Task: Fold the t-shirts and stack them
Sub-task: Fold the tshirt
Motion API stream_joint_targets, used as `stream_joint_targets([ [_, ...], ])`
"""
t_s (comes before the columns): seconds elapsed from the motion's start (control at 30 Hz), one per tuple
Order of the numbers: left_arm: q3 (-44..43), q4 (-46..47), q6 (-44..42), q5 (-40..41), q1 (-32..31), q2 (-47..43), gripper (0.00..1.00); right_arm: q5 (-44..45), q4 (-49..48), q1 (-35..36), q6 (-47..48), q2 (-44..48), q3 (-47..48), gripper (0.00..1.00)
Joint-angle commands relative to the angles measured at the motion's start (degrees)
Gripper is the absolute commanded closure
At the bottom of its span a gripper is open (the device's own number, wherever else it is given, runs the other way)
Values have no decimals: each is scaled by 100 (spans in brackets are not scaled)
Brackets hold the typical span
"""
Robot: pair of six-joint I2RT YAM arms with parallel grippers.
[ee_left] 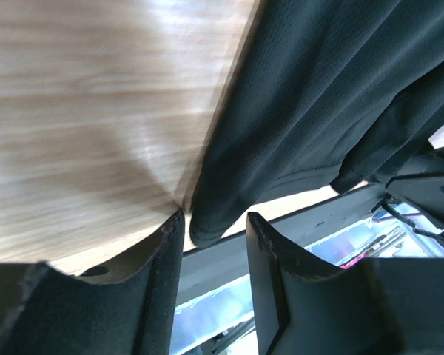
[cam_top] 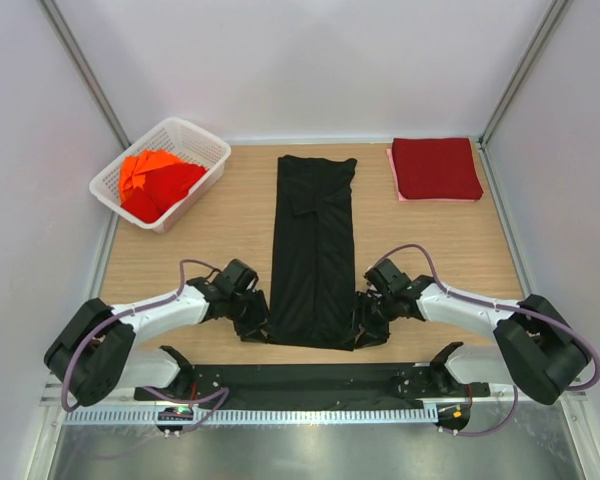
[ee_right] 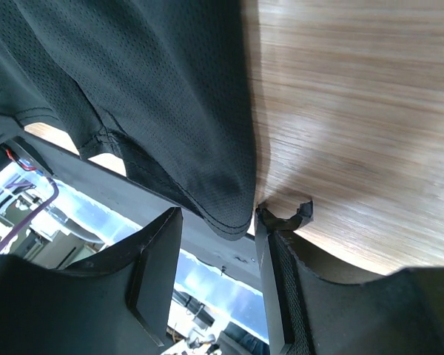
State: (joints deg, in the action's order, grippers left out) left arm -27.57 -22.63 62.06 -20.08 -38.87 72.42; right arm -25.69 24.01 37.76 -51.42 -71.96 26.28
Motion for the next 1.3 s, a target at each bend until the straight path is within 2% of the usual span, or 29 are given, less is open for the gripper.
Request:
stream_joint_targets([
  [0.0, -72, -66, -256, 505, -6, 421, 59, 565, -45, 4, 281, -300, -71, 48],
  [0.23, -319, 4, -519, 443, -6, 949, 74, 635, -63, -5, 457, -591, 17, 50],
  [0.37, -284, -4, -520, 426, -15, 914, 85, 732, -54, -5, 484, -556, -53, 57],
  [0.47, -222, -4, -485, 408, -24, 818, 92, 750, -89, -5, 457, -503, -123, 67],
  [0.57, -161, -4, -423, 408, -111, 712, 97, 732, -90, -5, 484, -512, -150, 90],
  [0.63, -161, -4, -353, 417, -173, 677, 99, 750, -89, -5, 492, -468, -167, 99],
  [0.8, -161, -4, -98, 443, -454, 484, 100, 724, -37, -5, 361, -100, -299, 99],
  [1.0, -318, -276, -1, 478, -481, 167, 100, 995, 420, -5, 448, 472, -115, 99],
  [1.13, -854, -776, -176, 636, -464, 193, 99, 1286, 885, -84, 817, 385, 656, 99],
  [1.27, -1653, -1374, -746, 830, -306, 456, 97, 1330, 1298, -137, 1142, 43, 1483, 99],
])
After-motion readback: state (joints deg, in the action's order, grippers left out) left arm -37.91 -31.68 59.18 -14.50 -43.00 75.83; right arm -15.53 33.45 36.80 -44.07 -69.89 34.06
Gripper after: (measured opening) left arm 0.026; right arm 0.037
